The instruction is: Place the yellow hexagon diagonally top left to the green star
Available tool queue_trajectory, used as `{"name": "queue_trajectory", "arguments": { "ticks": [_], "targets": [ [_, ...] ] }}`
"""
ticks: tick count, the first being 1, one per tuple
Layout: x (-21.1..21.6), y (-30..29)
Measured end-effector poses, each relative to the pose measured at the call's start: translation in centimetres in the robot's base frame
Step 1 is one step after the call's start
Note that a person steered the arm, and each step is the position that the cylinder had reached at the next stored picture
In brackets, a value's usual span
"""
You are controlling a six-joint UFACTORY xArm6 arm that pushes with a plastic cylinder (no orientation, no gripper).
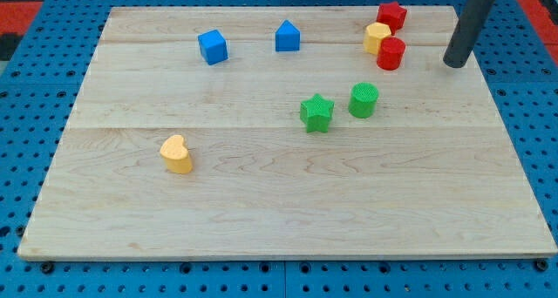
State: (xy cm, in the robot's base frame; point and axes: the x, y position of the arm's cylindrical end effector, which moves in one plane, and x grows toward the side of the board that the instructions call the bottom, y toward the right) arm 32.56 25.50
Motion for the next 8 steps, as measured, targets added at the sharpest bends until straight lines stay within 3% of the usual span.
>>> {"name": "queue_trajectory", "arguments": {
  "ticks": [2,3,6,7,8],
  "targets": [
    [-0.3,0.0],
    [-2.8,-0.2],
    [-7.5,-14.8],
    [-2.7,-19.2],
    [-3.4,-20.0]
  ]
}}
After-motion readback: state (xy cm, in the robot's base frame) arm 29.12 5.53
